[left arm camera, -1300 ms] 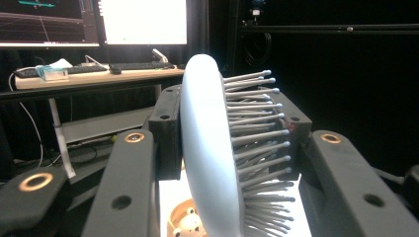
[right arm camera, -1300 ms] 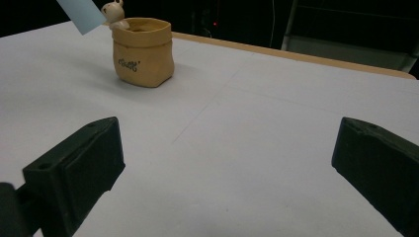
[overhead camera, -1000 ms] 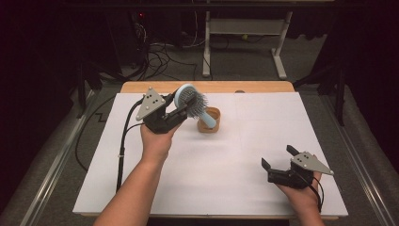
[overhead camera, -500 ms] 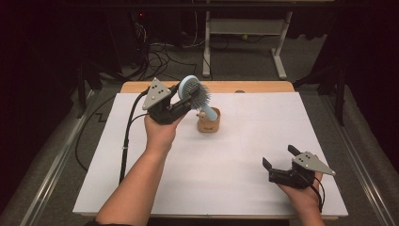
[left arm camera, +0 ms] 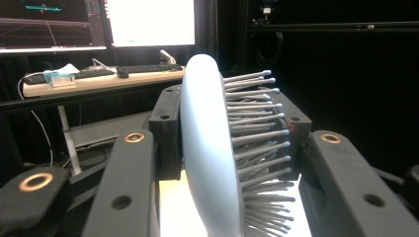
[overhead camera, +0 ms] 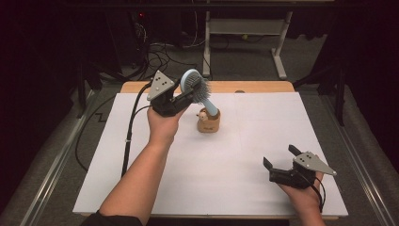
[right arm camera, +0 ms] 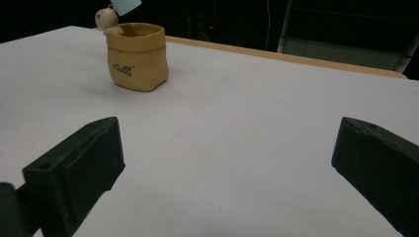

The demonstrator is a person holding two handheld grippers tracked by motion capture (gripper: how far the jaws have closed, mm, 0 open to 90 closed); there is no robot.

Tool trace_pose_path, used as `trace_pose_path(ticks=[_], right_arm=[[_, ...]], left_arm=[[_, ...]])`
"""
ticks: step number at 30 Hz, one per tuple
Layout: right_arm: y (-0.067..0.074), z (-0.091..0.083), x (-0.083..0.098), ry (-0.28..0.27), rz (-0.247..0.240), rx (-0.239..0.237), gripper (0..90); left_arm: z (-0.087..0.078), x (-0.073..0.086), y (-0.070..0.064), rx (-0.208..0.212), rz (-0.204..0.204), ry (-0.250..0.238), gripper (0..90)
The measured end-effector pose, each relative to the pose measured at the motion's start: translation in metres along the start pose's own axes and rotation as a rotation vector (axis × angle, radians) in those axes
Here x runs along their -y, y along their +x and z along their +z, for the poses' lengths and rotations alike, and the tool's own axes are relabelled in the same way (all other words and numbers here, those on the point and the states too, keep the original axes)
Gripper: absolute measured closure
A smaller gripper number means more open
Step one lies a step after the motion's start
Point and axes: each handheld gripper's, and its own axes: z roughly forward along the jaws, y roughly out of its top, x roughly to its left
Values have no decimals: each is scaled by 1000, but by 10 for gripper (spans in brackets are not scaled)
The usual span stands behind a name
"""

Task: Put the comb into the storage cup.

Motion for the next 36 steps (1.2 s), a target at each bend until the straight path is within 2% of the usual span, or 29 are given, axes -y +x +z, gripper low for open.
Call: trace_pose_path(ticks=[10,14,19,36], right_arm=[[-2,-2,0,-6,14,10,0],[-2,-1,0,-7,13,8,0],[-2,-2,0,-8,12,12,0],[-2,-1,1,-9,12,17,0]], left_arm=[[12,0,5,-13,2,15,572],[14,2,7,-18,-12,25,572],[17,5,8,-25,-4,42,572],[26,19,11,-26,-25,80,571]])
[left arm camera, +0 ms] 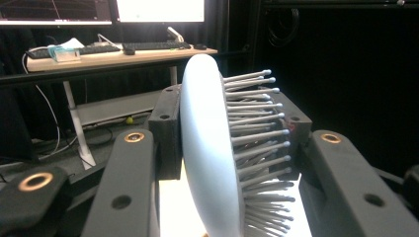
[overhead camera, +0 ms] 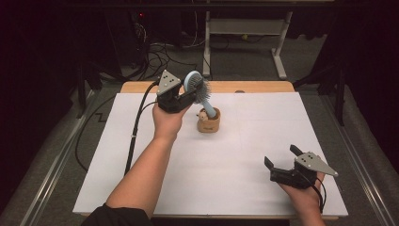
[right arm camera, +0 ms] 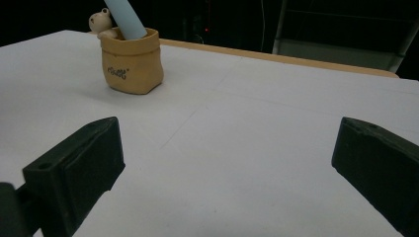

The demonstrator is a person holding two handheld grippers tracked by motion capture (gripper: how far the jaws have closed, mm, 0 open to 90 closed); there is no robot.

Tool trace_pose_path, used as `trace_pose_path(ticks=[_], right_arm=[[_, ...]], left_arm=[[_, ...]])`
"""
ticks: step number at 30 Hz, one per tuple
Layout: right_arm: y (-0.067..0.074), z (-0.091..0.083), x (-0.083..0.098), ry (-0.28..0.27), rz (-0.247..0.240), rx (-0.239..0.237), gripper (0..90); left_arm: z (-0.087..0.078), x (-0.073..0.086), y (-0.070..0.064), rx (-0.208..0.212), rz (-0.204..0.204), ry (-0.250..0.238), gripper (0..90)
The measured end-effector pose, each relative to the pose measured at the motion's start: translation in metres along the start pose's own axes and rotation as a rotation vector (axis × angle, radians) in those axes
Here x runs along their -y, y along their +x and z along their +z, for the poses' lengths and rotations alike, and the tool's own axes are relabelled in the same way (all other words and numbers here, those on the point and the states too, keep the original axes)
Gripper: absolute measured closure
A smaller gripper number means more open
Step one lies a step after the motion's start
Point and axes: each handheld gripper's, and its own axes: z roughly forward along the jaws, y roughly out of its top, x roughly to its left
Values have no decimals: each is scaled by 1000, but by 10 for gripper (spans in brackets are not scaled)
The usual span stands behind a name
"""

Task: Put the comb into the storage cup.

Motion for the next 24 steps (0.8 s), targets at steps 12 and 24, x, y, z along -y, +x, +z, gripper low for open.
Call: trace_pose_path(ticks=[12,24], right_arm=[[1,0,0,-9,4,-6,0],[1,1,0,-8,2,-5,0]], left_arm=[[8,9,-2,7,0,27,571],[14,17,0,11,-13,47,571]])
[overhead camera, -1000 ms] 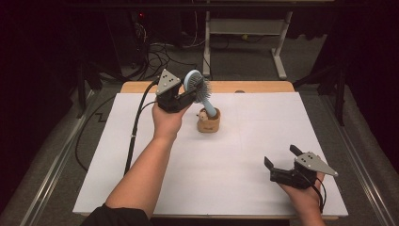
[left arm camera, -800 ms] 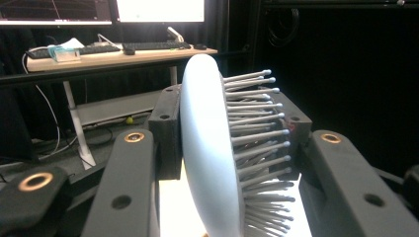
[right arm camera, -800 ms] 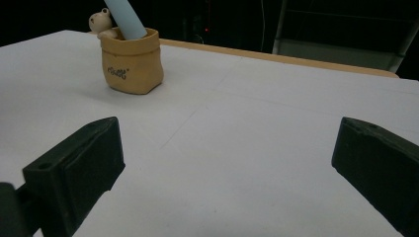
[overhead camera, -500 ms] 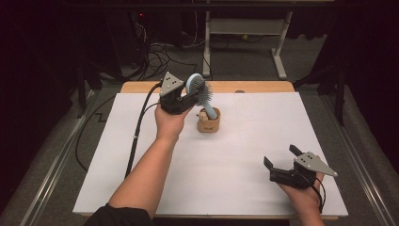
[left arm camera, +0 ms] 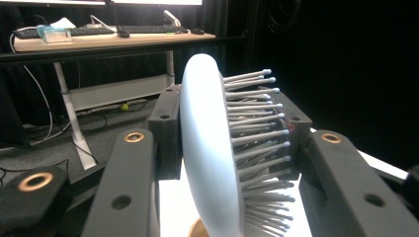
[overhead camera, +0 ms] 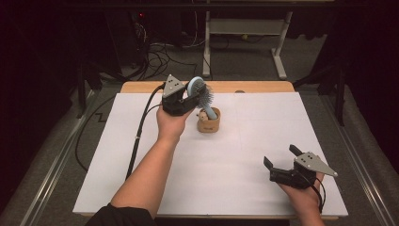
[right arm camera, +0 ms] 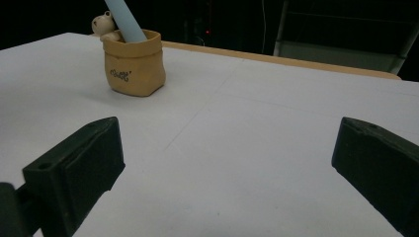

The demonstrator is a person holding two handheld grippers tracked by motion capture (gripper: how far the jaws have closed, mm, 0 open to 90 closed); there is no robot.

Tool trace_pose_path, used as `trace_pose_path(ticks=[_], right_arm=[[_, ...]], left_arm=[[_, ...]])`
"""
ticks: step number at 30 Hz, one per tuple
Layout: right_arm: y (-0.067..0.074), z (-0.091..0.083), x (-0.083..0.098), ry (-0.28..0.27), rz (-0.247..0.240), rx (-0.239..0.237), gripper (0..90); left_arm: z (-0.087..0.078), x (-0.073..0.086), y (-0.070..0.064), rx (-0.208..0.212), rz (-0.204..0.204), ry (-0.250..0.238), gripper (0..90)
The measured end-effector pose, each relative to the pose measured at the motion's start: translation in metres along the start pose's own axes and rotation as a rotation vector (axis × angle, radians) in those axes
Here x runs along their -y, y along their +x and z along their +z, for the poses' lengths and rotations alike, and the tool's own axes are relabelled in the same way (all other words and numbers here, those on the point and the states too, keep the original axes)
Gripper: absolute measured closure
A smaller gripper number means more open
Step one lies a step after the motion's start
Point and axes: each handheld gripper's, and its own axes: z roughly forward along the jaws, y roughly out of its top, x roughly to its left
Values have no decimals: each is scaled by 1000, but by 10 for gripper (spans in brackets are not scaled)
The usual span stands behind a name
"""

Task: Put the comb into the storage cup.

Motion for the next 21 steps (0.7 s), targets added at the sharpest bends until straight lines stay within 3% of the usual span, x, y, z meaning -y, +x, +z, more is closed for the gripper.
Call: trace_pose_path(ticks=[21], right_arm=[[0,0,0,2,-2,6,0]], left_arm=[[10,10,3,1,-15,14,569]])
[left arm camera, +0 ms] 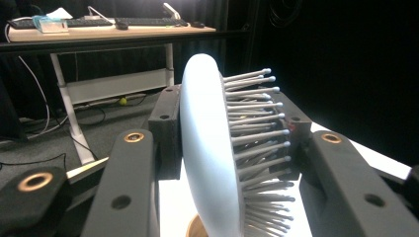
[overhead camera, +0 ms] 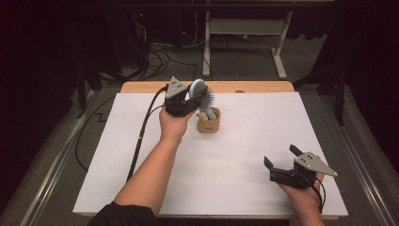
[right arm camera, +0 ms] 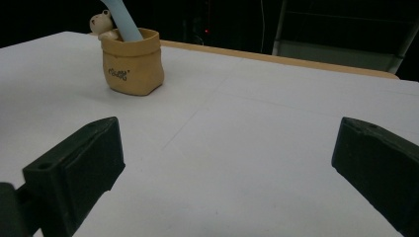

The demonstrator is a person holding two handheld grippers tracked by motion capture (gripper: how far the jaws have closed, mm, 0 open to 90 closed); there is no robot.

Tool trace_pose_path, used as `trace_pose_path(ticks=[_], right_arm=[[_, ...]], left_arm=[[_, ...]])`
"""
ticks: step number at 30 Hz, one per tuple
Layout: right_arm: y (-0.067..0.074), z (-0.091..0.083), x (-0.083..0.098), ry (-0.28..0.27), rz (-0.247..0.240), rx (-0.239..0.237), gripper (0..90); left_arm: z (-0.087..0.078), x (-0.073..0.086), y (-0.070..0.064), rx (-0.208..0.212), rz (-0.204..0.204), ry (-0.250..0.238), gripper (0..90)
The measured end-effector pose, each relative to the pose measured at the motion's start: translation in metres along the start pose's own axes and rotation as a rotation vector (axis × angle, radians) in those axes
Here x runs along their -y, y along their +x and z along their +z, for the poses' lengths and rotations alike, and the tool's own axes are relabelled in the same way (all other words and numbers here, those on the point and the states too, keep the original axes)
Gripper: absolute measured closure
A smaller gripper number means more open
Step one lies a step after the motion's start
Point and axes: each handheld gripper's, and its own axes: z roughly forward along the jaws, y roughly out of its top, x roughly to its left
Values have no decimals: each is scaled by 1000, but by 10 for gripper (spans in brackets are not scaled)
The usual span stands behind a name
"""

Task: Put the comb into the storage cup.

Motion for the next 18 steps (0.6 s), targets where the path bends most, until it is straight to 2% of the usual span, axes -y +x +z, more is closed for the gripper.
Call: trace_pose_path(ticks=[18], right_arm=[[0,0,1,4,0,4,0]], left_arm=[[7,6,5,-5,-13,16,564]])
